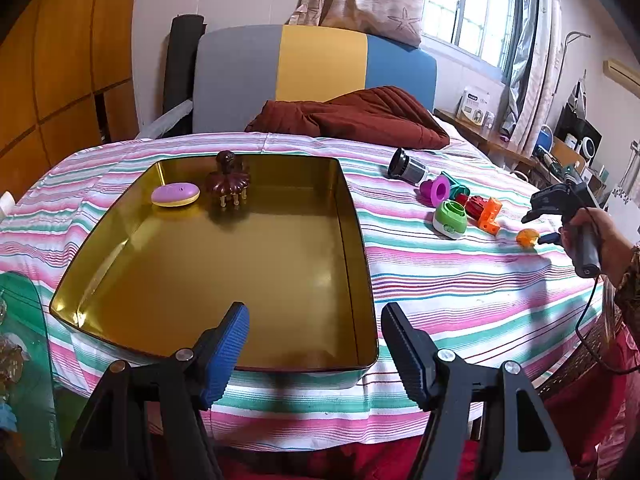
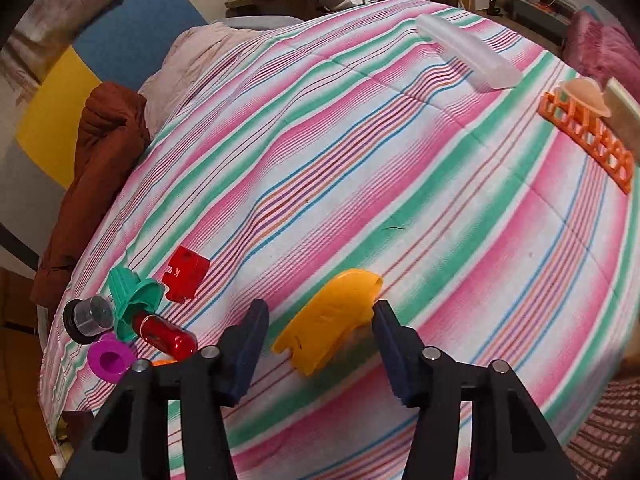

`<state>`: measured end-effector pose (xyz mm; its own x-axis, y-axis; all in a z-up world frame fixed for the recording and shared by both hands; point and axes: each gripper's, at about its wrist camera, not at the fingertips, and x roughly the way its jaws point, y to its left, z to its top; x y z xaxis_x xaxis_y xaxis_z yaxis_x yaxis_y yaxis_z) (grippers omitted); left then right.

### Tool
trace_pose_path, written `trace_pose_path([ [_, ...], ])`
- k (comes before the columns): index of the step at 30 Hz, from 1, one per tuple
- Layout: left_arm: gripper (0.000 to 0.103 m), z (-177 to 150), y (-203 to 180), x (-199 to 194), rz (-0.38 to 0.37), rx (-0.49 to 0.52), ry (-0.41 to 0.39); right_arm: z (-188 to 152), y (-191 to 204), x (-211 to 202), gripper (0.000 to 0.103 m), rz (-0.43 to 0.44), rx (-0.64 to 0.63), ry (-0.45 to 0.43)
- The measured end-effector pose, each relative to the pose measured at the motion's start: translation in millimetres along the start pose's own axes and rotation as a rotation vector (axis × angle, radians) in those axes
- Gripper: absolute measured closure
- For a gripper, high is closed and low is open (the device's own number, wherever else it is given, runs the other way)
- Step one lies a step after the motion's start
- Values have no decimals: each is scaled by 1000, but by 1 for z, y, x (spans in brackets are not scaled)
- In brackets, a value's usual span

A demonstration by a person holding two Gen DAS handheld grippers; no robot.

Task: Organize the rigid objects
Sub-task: 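Grasp the yellow piece with the right tool while the left tool approaches the green device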

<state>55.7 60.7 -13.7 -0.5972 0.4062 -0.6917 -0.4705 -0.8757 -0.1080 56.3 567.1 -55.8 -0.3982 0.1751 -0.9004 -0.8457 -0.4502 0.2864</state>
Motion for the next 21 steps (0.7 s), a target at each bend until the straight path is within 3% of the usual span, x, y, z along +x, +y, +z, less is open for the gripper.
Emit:
trace_pose_path([
  [5, 34, 2, -6, 2, 1, 20, 9, -11, 6, 16, 55, -21, -45, -24],
  [7, 34, 5, -10, 4, -7, 30, 7, -12, 12, 14, 66, -37, -74, -35],
  [10, 34, 14, -20, 7, -30, 46, 6, -17, 19, 17, 72, -36, -116, -18],
  [21, 34, 50, -83, 38, -153, 141, 39, -68, 57, 12, 75, 128, -250, 90],
])
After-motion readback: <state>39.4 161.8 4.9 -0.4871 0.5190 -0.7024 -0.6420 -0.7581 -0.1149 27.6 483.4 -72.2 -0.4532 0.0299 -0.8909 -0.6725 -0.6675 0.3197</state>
